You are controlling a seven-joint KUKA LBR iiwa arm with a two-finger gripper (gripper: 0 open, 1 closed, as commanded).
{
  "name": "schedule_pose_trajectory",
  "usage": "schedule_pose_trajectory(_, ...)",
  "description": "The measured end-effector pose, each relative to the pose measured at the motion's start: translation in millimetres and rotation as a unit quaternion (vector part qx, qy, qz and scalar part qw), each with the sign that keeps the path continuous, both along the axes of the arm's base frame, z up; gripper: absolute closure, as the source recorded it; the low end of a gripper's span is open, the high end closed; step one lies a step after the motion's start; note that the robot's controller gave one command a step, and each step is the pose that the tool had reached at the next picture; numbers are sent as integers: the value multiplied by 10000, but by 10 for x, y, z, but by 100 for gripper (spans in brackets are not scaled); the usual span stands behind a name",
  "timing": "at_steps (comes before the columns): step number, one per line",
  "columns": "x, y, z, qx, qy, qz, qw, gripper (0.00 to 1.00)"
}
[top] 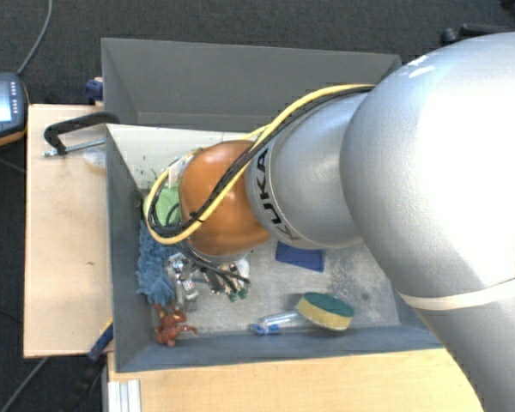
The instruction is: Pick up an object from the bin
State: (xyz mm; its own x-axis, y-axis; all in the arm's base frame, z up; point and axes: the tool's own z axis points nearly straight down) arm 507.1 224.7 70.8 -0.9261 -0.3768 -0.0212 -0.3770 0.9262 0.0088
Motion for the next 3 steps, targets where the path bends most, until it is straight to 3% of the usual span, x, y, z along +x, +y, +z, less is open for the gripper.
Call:
schedule_pose_trajectory(1, 213, -398, 1, -1, -38, 397, 9992, 100)
schedule_pose_trajectory(2, 567, -273, 7, 0, -92, 1242, 9922, 100)
schedule_pose_trajectory(3, 562, -277, 5, 1, -81, 1237, 9923, 100)
